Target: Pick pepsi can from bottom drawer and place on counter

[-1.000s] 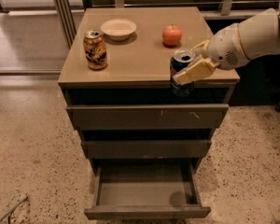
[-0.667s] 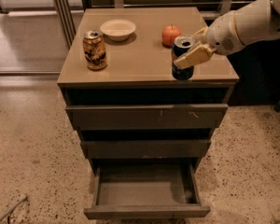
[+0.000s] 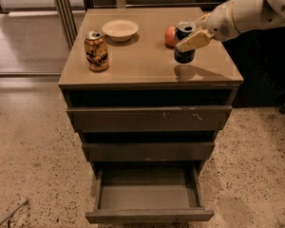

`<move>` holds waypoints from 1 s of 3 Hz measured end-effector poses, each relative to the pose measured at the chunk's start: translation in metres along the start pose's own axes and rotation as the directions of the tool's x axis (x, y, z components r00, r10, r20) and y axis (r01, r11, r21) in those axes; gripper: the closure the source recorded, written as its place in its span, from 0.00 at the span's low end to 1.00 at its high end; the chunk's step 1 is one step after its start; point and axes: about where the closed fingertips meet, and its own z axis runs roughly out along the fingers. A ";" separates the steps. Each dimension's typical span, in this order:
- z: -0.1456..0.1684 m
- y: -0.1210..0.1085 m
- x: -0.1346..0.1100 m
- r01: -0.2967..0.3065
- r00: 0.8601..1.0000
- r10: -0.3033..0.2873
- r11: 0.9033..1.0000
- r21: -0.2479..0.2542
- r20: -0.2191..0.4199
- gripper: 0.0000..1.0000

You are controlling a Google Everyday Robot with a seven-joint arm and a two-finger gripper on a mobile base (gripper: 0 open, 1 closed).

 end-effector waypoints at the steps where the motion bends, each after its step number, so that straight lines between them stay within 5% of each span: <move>1: 0.011 -0.016 0.010 -0.067 0.998 0.067 0.998 0.006 0.011 1.00; 3: 0.024 -0.025 0.033 -0.191 0.982 0.191 0.982 -0.007 0.005 1.00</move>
Offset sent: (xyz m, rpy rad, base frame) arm 0.0365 -0.0240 -0.0307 0.1115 0.1394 -0.1325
